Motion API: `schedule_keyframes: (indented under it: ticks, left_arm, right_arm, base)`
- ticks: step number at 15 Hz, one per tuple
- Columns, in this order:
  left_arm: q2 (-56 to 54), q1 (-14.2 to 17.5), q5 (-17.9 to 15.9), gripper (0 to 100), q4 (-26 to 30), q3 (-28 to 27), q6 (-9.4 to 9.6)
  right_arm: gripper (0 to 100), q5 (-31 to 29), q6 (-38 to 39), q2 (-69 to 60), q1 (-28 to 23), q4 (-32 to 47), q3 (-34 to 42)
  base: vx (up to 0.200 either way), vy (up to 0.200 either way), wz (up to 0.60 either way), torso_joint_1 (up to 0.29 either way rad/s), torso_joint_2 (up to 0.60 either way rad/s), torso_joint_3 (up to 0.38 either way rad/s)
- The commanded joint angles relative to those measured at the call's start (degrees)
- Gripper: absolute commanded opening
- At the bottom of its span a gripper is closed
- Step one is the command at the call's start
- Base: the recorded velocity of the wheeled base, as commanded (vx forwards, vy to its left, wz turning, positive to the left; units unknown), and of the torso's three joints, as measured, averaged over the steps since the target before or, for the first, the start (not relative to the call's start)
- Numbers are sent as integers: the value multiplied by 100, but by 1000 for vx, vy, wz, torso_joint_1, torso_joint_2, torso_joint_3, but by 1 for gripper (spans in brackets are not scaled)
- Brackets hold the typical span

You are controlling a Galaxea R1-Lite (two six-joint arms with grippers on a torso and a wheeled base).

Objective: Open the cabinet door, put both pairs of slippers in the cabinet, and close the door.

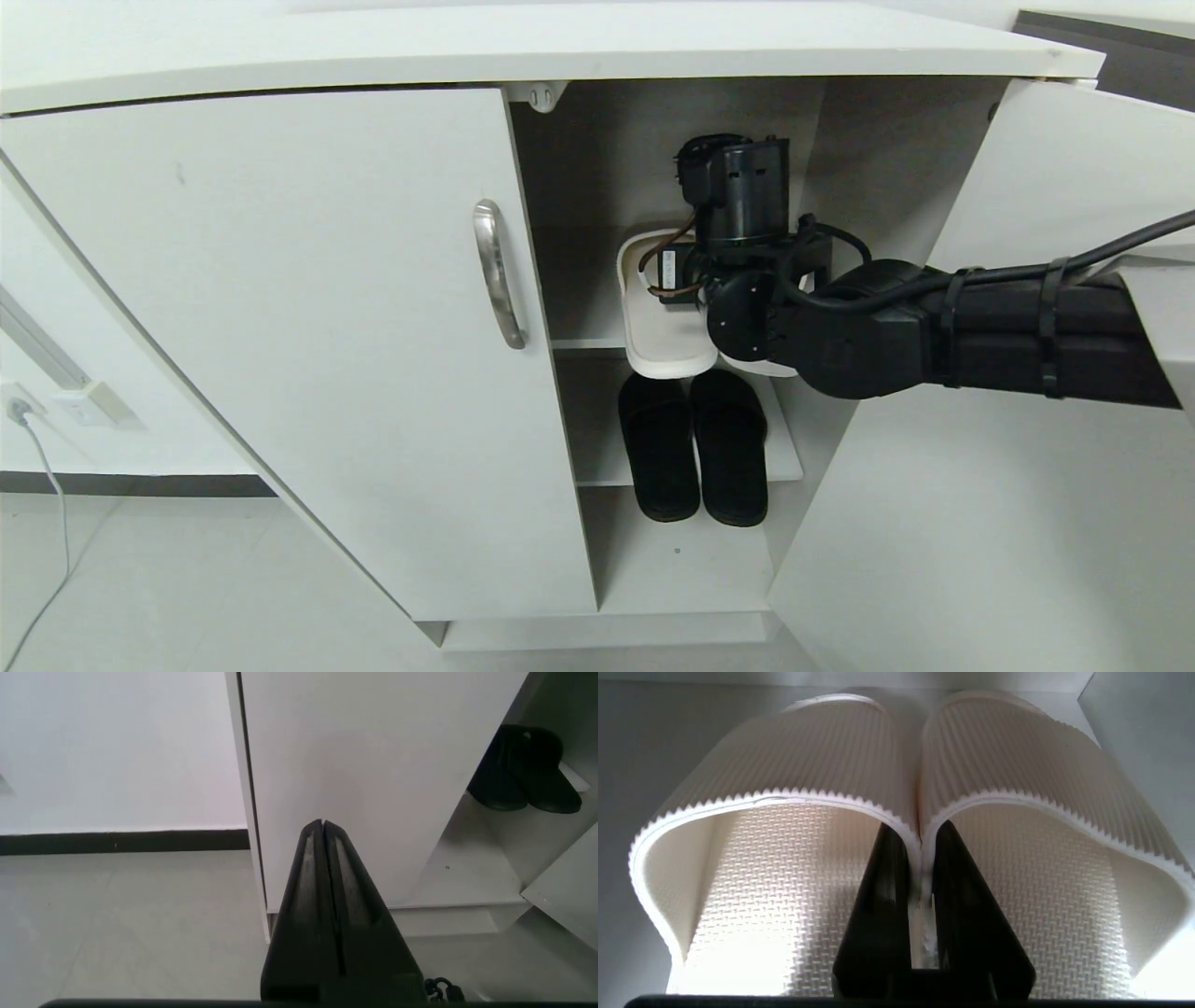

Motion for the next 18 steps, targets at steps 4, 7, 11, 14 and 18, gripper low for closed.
schedule_keyframes:
  ticks: [4, 7, 11, 14, 18]
  left_arm:
    - [7, 0, 4, 0, 2, 0, -1]
    - [7, 0, 4, 0, -6, 0, -1]
    - [7, 0, 4, 0, 2, 0, -1]
    - [7, 0, 4, 0, -6, 0, -1]
    - [7, 0, 4, 0, -6, 0, 8]
  right_arm:
    - [100, -1, 7, -6, 10, 12, 34]
    - [100, -1, 7, -226, 142, 38, 351]
    - [100, -71, 86, -753, 423, -32, 940]
    - [100, -53, 182, -1324, 625, -67, 1607]
    - [100, 52, 754, -2414, 1258, -120, 3339]
  base:
    - [0, 0, 0, 0, 0, 0]
    - [0, 0, 0, 0, 0, 0]
    - [0, 0, 0, 0, 0, 0]
    - [0, 0, 0, 0, 0, 0]
    - [0, 0, 0, 0, 0, 0]
